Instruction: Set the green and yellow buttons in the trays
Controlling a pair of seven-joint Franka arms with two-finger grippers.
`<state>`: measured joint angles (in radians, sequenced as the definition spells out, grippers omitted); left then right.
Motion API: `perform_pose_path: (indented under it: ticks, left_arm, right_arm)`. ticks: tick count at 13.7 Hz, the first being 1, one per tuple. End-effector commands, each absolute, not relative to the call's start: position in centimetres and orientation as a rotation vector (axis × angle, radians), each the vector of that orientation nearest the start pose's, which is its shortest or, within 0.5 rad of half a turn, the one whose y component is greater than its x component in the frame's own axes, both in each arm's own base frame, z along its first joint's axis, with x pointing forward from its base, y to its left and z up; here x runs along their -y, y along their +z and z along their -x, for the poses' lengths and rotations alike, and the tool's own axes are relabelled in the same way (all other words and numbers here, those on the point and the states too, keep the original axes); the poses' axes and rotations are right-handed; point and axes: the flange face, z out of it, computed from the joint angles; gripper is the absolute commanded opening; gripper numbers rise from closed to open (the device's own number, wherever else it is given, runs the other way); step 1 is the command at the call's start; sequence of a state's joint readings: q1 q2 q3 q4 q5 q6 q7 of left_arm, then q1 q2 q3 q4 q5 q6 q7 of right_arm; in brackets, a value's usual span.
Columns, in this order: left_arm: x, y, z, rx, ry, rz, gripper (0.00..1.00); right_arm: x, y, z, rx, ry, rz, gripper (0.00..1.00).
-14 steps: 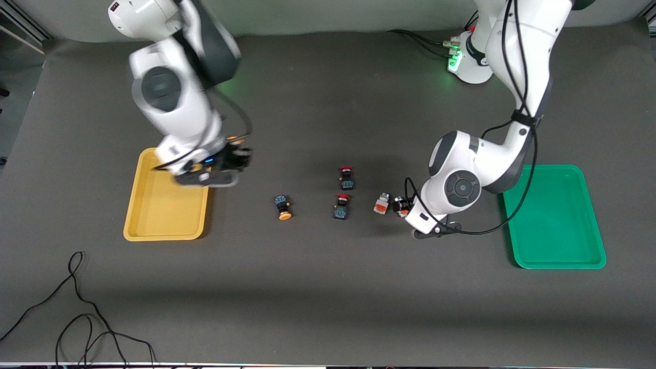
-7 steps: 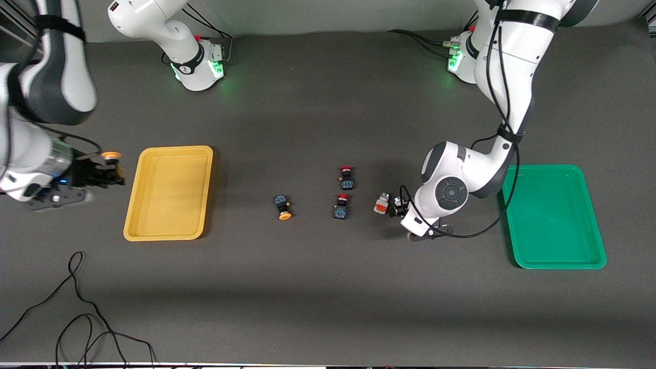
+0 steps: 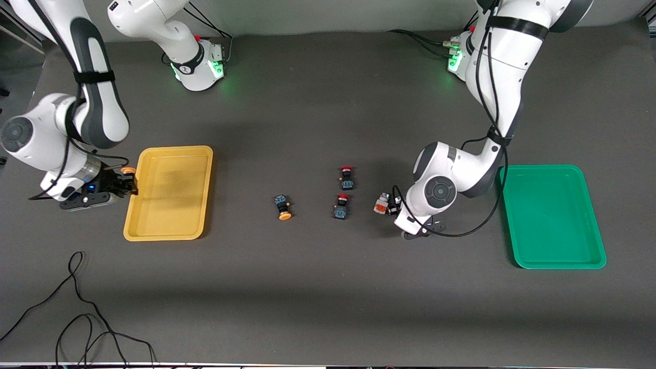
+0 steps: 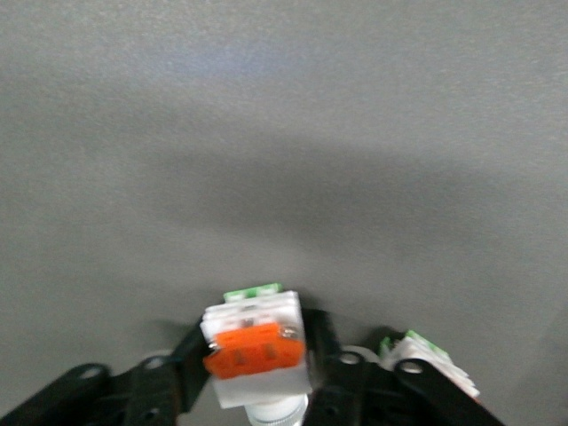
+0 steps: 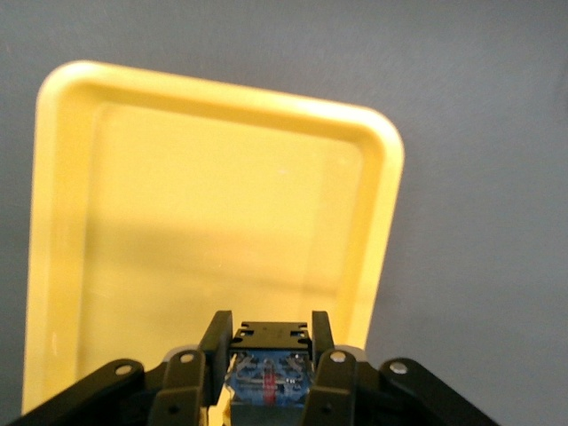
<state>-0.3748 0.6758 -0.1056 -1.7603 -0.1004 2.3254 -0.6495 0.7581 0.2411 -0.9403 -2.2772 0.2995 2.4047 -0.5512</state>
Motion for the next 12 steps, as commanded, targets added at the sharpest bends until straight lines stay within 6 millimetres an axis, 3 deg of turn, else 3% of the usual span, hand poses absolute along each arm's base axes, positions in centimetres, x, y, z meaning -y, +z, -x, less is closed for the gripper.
perform_pose_path:
  ticks: [1,2,4,5,6,7,10,12]
  left_arm:
    - [30.1,17.5,-57.5,0.458,0.257,3.147,0.00]
    - [29.9,18.1,-57.8,0.468,0.255,3.147,0.00]
    - [29.2,21.5,-58.6,0.469,0.235,3.150,0.00]
    - [29.2,24.1,-58.8,0.445,0.243,3.140,0.00]
    - [28.8,27.0,-59.3,0.413,0.245,3.115,0.00]
    - [28.0,29.7,-59.9,0.394,0.266,3.083,0.00]
    - [24.6,38.3,-61.8,0.360,0.355,3.043,0.00]
    - [20.7,42.5,-62.9,0.282,0.372,3.052,0.00]
  right_arm:
    - [9.9,24.1,-52.9,0.304,-0.032,3.117,0.20]
    - [9.8,22.5,-52.6,0.312,-0.038,3.100,0.20]
    - [10.0,21.7,-52.5,0.307,-0.058,3.083,0.21]
    - [9.9,21.9,-52.8,0.296,-0.060,3.078,0.40]
    - [9.7,22.4,-53.4,0.291,-0.079,3.080,0.76]
    - [9.4,22.8,-53.9,0.296,-0.089,3.073,0.97]
    - [8.2,24.7,-55.7,0.330,-0.084,3.031,0.99]
    - [8.1,27.6,-57.7,0.371,-0.046,3.054,1.00]
